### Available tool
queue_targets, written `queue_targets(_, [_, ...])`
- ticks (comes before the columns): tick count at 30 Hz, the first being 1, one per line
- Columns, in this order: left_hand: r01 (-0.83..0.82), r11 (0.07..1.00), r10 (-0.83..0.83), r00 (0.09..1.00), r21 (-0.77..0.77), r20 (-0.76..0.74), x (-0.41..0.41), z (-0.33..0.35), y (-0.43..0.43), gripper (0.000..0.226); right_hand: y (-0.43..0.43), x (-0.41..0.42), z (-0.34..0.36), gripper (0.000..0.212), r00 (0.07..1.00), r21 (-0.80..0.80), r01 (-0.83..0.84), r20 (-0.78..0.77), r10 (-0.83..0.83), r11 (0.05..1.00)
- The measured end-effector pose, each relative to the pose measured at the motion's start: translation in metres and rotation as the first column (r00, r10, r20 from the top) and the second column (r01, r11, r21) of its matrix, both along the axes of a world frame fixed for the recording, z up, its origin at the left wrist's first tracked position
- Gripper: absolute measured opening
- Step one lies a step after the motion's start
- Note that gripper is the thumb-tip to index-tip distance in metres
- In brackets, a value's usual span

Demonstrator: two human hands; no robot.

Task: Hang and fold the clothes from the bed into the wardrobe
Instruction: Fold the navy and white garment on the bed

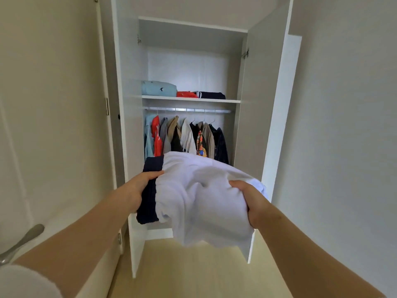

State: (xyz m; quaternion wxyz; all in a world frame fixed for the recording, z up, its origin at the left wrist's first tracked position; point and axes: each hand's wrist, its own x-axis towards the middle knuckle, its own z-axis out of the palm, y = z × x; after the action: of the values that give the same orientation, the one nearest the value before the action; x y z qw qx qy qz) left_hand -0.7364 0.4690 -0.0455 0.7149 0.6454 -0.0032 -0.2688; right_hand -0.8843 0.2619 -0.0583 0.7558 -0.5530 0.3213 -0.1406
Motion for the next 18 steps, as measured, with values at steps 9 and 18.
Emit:
queue_targets(9, [0.014, 0.999, -0.015, 0.999, -0.037, -0.036, 0.129, 0.037, -0.085, 0.022, -0.11, 0.13, 0.024, 0.023, 0.989, 0.048, -0.117, 0.098, 0.112, 0.992])
queue_targets(18, [0.046, 0.974, -0.038, 0.999, -0.223, 0.039, 0.301, 0.066, -0.172, 0.035, -0.203, 0.288, 0.063, 0.02, 0.939, 0.021, -0.204, 0.287, 0.19, 0.979])
